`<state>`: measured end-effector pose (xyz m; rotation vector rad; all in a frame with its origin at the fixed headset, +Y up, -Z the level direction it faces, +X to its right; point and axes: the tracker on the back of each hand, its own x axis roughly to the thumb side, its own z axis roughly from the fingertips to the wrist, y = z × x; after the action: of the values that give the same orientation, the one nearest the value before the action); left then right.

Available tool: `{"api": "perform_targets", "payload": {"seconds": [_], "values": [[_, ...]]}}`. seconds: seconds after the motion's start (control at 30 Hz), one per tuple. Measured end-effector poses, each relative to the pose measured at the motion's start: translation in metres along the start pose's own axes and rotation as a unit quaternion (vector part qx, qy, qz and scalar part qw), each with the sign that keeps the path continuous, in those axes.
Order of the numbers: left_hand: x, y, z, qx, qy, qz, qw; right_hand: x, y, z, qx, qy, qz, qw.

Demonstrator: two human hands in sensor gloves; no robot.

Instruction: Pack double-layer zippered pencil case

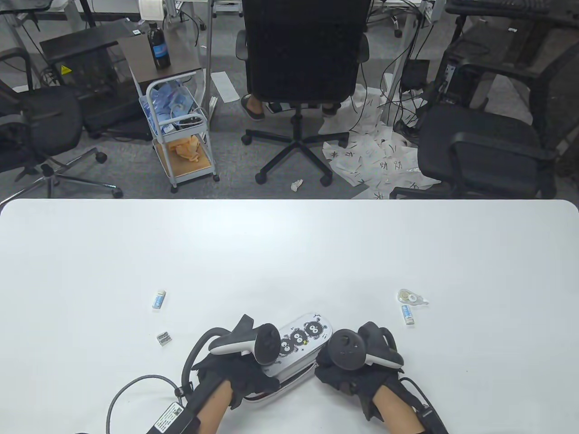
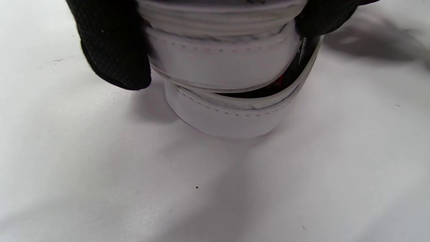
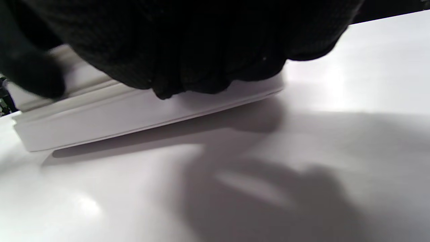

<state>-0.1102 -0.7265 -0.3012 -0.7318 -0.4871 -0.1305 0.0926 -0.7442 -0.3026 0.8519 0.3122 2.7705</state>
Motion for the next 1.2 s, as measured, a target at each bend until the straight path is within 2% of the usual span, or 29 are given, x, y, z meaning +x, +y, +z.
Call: {"api": "perform_targets", "payload": {"seconds": [0.07,0.13,0.17,0.23,0.27,0.33,0.43,0.53,0.6,0.67,0.7,0.73,0.8,0.83,0.93,1.07,1.2], "values": [[0.004,0.0,0.002,0.0,0.011,-0.023,1.0,0.008,0.007,-0.003,0.033,-0.011,-0.025,0.999],[0.004,0.002,0.006,-0.001,0.005,-0.008,1.0,0.01,0.01,-0.004,0.046,-0.027,-0.054,0.997],[0.003,0.004,0.009,0.005,-0.009,0.007,1.0,0.008,0.011,-0.004,0.054,-0.025,-0.048,0.997],[0.0,0.009,0.016,0.055,-0.042,0.051,0.996,0.005,0.014,-0.004,0.074,-0.011,0.007,0.997],[-0.002,0.012,0.019,0.066,-0.058,0.067,0.994,0.002,0.013,-0.002,0.065,-0.012,0.043,0.997],[-0.007,0.014,0.023,0.038,-0.048,0.055,0.997,0.001,0.011,-0.003,0.059,-0.006,0.028,0.998],[-0.009,0.016,0.018,0.055,-0.013,-0.016,0.998,0.0,0.009,-0.006,0.056,-0.005,0.008,0.998],[-0.003,0.012,0.006,0.084,0.01,-0.119,0.989,0.002,0.012,-0.006,0.044,-0.003,0.024,0.999],[0.001,0.009,-0.001,0.065,-0.012,-0.14,0.988,0.006,0.014,-0.004,0.029,-0.006,0.027,0.999],[0.011,0.009,-0.006,0.084,-0.035,-0.137,0.986,0.01,0.015,-0.004,0.025,-0.007,0.021,0.999],[0.019,0.008,-0.008,0.084,-0.042,-0.186,0.978,0.012,0.015,-0.004,0.023,-0.006,0.031,0.999],[0.025,0.008,-0.01,0.093,-0.051,-0.264,0.959,0.013,0.015,-0.005,0.02,-0.011,0.047,0.999],[0.033,0.006,-0.012,0.096,-0.074,-0.34,0.932,0.012,0.015,-0.005,0.018,-0.018,0.032,0.999],[0.036,0.005,-0.014,0.085,-0.081,-0.353,0.928,0.012,0.016,-0.006,0.028,-0.023,0.011,0.999],[0.031,0.005,-0.019,0.064,-0.094,-0.305,0.946,0.011,0.016,-0.007,0.031,-0.023,0.018,0.999],[0.028,0.009,-0.02,0.067,-0.081,-0.327,0.939,0.005,0.011,-0.007,0.012,-0.006,0.006,1.0],[0.006,0.013,-0.022,0.071,-0.072,-0.211,0.972,-0.008,0.005,-0.007,0.007,0.018,0.049,0.999]]}}
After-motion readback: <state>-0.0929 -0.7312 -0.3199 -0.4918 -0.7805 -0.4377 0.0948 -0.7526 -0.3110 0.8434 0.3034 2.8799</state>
